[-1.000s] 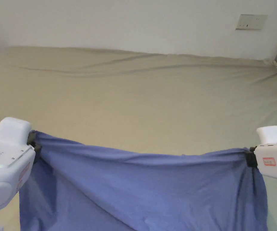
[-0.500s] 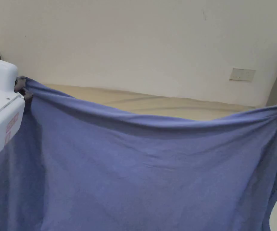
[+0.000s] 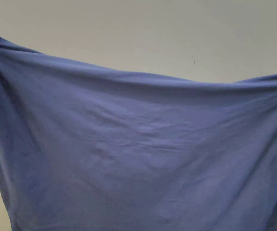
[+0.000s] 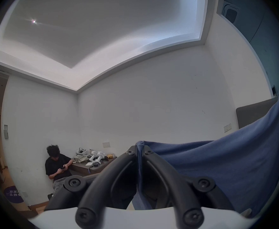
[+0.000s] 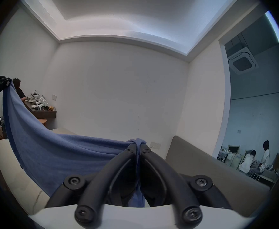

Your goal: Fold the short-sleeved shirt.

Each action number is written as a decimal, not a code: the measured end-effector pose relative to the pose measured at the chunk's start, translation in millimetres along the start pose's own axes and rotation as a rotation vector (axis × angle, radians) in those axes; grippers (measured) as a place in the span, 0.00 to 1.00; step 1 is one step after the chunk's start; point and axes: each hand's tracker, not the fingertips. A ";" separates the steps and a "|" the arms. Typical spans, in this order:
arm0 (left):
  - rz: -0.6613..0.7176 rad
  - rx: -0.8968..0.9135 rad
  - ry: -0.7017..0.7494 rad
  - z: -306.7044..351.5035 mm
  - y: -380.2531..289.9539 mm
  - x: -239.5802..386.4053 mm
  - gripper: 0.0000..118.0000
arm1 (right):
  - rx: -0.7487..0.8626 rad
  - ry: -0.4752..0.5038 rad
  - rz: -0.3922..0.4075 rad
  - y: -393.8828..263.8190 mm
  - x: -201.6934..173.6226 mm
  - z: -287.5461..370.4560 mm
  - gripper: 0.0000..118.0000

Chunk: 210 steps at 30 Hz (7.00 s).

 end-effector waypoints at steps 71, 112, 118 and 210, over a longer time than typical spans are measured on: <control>-0.048 -0.519 -0.122 -316.9 -249.5 201.2 0.00 | -0.374 -0.015 -0.075 -249.5 -47.6 -334.3 0.04; -0.365 -1.241 -0.538 118.0 -461.7 120.7 0.00 | -1.372 0.285 -0.104 -476.4 -84.3 54.6 0.04; -0.410 -1.226 -0.533 120.0 -466.1 131.4 0.07 | -1.345 0.251 -0.034 -495.2 -99.1 54.5 0.11; 0.037 -1.195 -0.245 138.2 -431.1 118.7 0.05 | -1.201 0.144 -0.121 -475.9 -109.9 90.1 0.84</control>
